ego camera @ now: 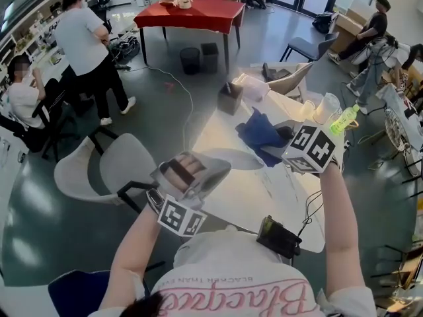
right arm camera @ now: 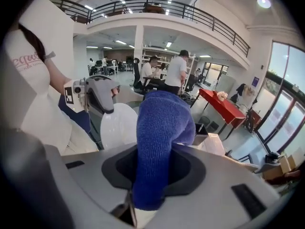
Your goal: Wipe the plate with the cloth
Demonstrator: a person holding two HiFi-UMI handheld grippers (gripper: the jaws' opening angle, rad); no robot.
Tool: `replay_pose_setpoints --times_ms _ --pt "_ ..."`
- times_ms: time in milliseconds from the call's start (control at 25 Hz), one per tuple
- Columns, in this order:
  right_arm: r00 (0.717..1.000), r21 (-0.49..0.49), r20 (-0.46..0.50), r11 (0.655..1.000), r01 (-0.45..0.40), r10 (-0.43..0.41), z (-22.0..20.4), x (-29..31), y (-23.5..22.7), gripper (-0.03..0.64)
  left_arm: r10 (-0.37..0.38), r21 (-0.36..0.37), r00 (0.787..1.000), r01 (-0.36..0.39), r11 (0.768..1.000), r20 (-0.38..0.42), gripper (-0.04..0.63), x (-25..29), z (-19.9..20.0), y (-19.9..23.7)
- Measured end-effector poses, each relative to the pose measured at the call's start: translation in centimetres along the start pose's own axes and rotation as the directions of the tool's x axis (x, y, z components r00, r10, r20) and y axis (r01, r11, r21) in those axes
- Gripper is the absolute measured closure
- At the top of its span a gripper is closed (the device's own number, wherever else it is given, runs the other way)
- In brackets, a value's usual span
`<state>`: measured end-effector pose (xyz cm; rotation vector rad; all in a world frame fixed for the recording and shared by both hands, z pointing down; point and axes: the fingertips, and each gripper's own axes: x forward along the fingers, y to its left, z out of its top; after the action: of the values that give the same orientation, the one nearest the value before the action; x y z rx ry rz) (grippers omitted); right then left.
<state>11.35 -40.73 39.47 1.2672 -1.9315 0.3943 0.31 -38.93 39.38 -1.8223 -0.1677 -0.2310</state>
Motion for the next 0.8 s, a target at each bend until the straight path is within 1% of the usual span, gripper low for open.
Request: replay_pose_setpoints --times_ms 120,200,320,400,560,640,720,800 --pt "0.998 -0.028 0.062 0.999 -0.030 0.032 2.5 -1.6 0.9 0.506 0.001 0.011 1.000 -0.001 1.000 0.001 0.580 0.1 -0.2 -0.1" --pt "0.991 -0.049 0.077 0.994 -0.102 0.106 3.8 -1.8 2.4 0.506 0.001 0.023 1.000 -0.001 1.000 0.005 0.580 0.1 -0.2 -0.2" --pt "0.971 -0.092 0.044 0.969 -0.229 0.234 4.8 -1.1 4.9 0.506 -0.001 0.049 1.000 0.000 0.999 0.021 0.580 0.1 0.1 -0.2" --pt "0.962 -0.115 0.003 0.955 -0.273 0.275 4.9 -0.2 5.7 0.506 -0.008 0.075 1.000 0.006 0.997 0.029 0.580 0.2 0.4 -0.3" --pt "0.947 -0.140 -0.037 0.936 -0.322 0.320 5.4 1.6 6.3 0.506 -0.032 0.117 0.999 0.029 0.993 0.024 0.580 0.5 0.7 -0.9" --pt "0.942 -0.158 -0.062 0.929 -0.334 0.328 5.8 2.6 6.5 0.506 -0.043 0.142 0.999 0.040 0.989 0.018 0.580 0.6 0.7 -1.3" --pt "0.945 -0.190 -0.104 0.927 -0.325 0.310 6.0 3.7 6.5 0.506 -0.059 0.175 0.998 0.056 0.983 0.012 0.580 0.8 0.9 -1.9" --pt "0.948 -0.227 -0.148 0.924 -0.309 0.281 6.1 4.9 6.5 0.506 -0.079 0.186 0.997 0.075 0.980 0.014 0.580 0.9 1.1 -2.4"
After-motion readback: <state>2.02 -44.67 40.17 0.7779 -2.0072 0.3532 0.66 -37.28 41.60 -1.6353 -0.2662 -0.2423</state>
